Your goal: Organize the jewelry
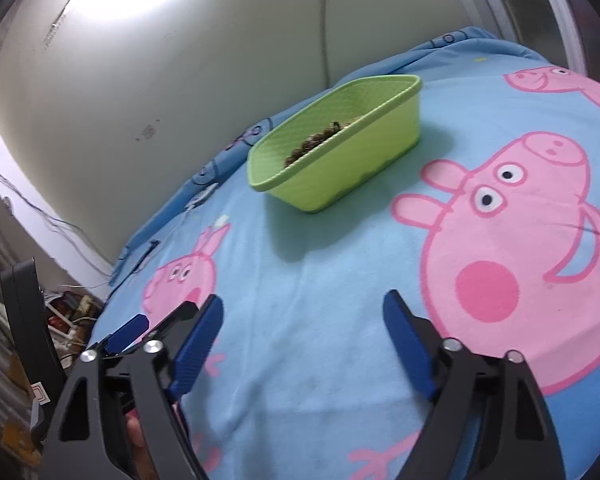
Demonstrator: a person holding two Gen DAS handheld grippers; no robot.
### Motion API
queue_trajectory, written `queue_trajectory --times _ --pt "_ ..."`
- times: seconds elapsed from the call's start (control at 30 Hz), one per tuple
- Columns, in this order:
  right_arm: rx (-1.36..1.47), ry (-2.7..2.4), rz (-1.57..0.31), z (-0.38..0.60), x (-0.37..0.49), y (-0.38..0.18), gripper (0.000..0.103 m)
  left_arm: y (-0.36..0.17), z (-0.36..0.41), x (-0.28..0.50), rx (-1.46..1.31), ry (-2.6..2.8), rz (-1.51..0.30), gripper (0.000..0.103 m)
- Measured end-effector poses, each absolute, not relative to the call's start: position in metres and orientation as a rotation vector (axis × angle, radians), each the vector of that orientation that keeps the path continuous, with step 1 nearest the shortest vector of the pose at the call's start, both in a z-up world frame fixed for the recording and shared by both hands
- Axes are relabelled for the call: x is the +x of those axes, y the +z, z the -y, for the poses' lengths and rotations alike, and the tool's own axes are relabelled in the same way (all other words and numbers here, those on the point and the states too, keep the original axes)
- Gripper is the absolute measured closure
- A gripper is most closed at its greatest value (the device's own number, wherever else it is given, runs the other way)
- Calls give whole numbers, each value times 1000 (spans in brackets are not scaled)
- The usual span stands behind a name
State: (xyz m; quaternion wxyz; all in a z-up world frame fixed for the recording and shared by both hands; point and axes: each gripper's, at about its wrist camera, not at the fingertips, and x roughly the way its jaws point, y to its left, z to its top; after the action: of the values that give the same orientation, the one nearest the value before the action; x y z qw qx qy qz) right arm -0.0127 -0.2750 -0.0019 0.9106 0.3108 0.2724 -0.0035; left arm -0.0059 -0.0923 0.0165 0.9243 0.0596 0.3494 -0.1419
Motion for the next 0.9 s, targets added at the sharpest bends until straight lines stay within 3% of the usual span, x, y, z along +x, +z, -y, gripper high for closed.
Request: queue_trajectory --times 0.33,0.53,0.9 --pt "613 -14 -524 283 -24 10 33 29 95 -31 128 -307 -642 6" --pt "564 -37 -490 284 -23 14 20 36 96 -41 130 -295 -593 6" --pt "658 15 -520 293 -11 3 20 24 98 -14 175 -255 -687 6"
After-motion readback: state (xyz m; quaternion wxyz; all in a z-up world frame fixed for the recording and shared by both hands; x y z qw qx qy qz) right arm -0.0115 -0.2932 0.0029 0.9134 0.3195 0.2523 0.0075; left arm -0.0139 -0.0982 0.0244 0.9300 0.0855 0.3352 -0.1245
